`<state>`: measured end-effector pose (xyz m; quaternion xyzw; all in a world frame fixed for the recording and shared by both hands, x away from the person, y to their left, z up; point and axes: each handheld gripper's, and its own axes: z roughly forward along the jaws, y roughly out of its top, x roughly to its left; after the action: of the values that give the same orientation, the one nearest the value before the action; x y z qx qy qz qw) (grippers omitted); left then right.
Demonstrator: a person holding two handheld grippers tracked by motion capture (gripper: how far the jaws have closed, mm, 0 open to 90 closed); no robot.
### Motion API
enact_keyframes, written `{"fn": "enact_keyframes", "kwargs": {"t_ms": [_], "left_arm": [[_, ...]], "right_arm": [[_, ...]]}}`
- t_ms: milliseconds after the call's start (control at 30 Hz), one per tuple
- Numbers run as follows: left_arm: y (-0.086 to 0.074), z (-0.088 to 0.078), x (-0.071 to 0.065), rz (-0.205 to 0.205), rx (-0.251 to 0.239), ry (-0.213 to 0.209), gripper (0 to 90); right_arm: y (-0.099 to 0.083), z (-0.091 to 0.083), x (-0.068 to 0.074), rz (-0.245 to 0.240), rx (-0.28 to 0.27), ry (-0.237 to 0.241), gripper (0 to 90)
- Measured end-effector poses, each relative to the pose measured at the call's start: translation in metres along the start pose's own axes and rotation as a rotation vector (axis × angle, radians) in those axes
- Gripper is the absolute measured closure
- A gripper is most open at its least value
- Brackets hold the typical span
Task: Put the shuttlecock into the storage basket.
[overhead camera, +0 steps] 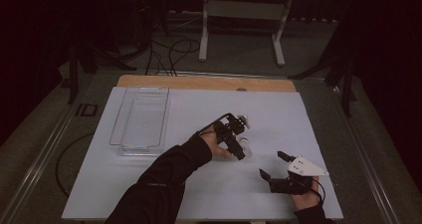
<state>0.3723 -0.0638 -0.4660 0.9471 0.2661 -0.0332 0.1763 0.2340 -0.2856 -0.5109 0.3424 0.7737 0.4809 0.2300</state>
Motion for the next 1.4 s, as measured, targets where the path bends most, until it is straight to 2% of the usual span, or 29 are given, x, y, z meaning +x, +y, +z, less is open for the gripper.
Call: {"fn": "enact_keyframes", "kwargs": {"t_ms": [100, 200, 500, 700, 833, 1000, 1067, 1233, 1300, 1400], "left_arm": [[0.000, 0.005, 0.001, -0.010, -0.001, 0.016, 10.4], [-0.001, 0.012, 0.004, -0.022, -0.003, 0.006, 14.2], [-0.004, 0.026, 0.008, -0.022, -0.013, -0.004, 39.1], [-0.003, 0.034, 0.009, -0.041, -0.009, -0.006, 48.6], [-0.003, 0.034, 0.011, -0.047, -0.009, -0.011, 55.7], [0.000, 0.035, 0.010, -0.063, -0.003, -0.008, 69.6], [0.001, 0.036, 0.011, -0.075, 0.001, -0.023, 73.7], [0.003, 0.037, 0.013, -0.094, 0.005, -0.012, 85.8], [0.004, 0.035, 0.013, -0.082, 0.004, -0.026, 89.5], [0.005, 0.032, 0.010, -0.063, 0.014, -0.022, 90.0]], "right_arm": [[0.000, 0.000, 0.000, 0.002, 0.002, 0.001, 9.5], [0.000, 0.000, 0.000, -0.001, 0.000, 0.002, 9.5], [0.000, 0.000, 0.000, -0.001, 0.003, 0.001, 9.5], [0.000, 0.001, 0.000, -0.002, 0.005, 0.000, 9.5], [0.000, 0.001, 0.000, 0.000, 0.008, 0.001, 9.4], [0.000, 0.001, 0.000, -0.003, 0.012, 0.000, 9.5], [0.000, 0.001, 0.000, -0.002, 0.013, 0.001, 9.5], [0.000, 0.001, 0.000, -0.002, 0.012, 0.000, 9.5], [0.000, 0.002, 0.000, 0.000, 0.013, 0.001, 9.5], [0.000, 0.002, 0.000, -0.001, 0.012, 0.000, 9.5]]}}
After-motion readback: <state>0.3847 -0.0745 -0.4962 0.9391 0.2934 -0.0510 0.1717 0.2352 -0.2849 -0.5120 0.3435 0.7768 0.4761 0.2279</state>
